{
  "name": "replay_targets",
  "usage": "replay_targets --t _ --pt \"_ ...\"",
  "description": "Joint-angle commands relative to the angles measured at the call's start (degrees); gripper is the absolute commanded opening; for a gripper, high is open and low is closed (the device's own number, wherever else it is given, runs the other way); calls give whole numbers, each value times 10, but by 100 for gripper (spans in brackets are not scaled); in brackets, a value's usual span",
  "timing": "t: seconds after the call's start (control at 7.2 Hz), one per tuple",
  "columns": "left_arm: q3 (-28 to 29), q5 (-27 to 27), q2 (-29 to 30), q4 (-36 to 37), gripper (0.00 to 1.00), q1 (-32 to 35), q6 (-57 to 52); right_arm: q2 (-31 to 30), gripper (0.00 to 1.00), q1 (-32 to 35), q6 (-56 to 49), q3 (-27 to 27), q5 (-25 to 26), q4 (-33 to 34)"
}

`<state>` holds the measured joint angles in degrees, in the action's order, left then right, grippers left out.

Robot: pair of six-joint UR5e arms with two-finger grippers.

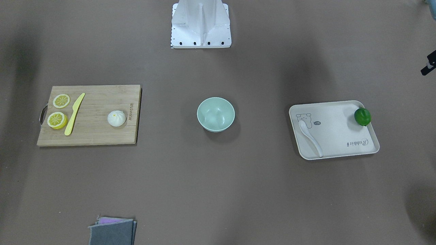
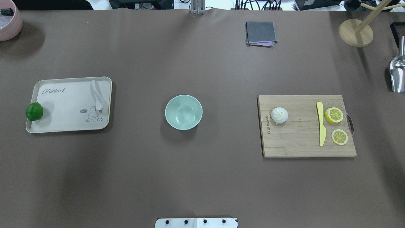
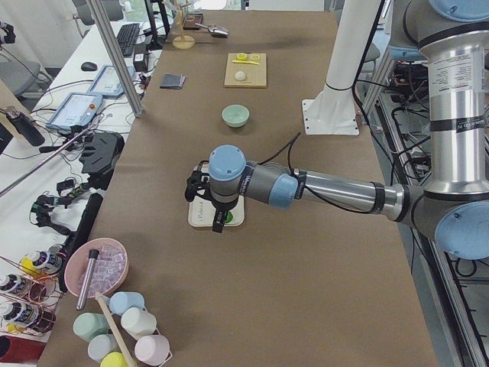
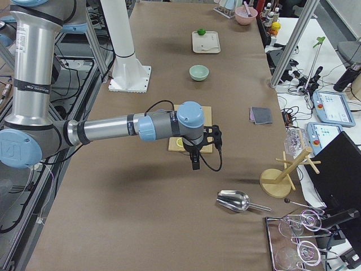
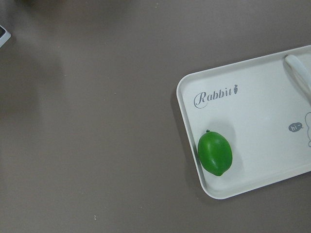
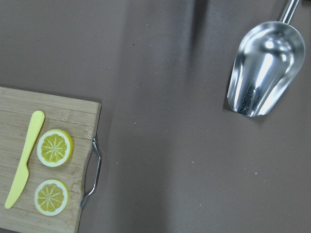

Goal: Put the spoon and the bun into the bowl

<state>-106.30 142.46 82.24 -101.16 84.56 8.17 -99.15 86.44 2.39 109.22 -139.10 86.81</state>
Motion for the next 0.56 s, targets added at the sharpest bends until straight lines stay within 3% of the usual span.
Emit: replay_targets --t 0.0,0.28,0.42 --pt "1 4 22 -23 97 -43 25 3 100 -26 29 5 -27 -15" --pt "9 -6 88 -25 98 -123 219 53 100 -113 212 30 -23 -47" --pt "16 -28 122 -26 97 -165 249 80 100 -166 310 33 -7 -77"
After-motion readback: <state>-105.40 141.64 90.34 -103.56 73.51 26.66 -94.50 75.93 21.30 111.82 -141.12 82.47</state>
